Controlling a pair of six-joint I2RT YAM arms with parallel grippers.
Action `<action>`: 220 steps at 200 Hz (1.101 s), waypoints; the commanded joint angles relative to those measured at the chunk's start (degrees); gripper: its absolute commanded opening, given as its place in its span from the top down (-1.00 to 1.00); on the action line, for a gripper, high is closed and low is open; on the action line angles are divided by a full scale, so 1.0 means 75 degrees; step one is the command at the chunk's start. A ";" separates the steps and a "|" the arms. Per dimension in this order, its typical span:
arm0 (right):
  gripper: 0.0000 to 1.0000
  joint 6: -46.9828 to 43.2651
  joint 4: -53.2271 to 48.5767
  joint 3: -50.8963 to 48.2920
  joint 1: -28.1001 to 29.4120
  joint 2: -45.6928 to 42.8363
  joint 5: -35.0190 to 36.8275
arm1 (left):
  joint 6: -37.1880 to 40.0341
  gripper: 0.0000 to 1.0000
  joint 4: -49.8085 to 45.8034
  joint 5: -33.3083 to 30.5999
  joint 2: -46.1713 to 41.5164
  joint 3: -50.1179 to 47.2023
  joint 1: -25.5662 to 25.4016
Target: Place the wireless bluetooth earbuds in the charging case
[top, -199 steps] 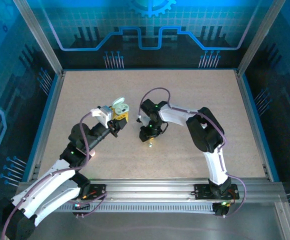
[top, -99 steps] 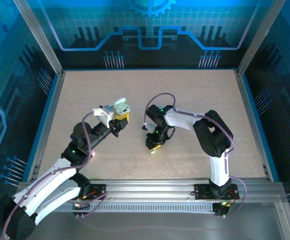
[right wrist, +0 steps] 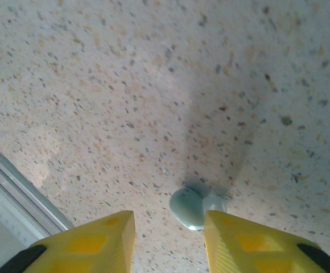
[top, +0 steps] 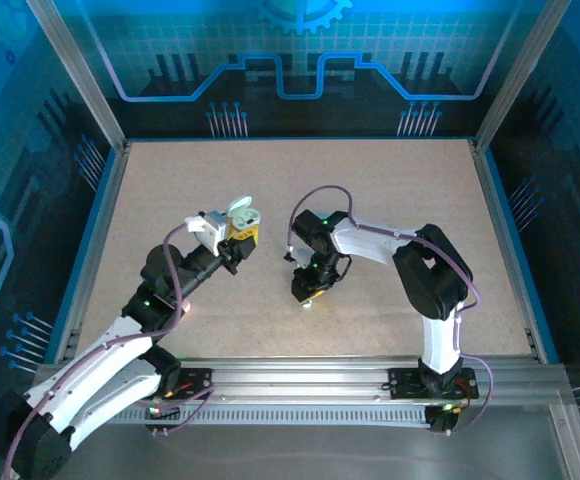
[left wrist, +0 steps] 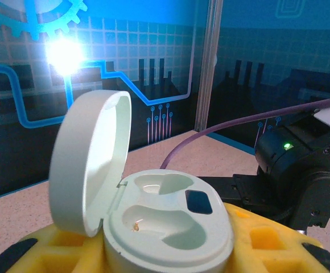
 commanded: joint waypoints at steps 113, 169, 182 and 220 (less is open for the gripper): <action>0.17 -0.0812 -0.0251 0.0344 0.0300 0.0696 -0.0062 | -0.0101 0.31 0.0036 0.0206 -0.0468 0.0162 -0.0004; 0.19 -0.0602 -0.0406 0.0120 0.0358 0.0375 0.0174 | -0.0124 0.31 0.0071 0.0239 -0.0394 0.0173 -0.0003; 0.19 -0.0554 -0.0495 0.0148 0.0392 0.0387 0.0259 | -0.0142 0.31 0.0071 0.0248 -0.0393 0.0164 0.0006; 0.24 -0.0455 -0.0665 0.0225 0.0570 0.0400 0.0571 | -0.0160 0.31 0.0074 0.0242 -0.0393 0.0150 -0.0001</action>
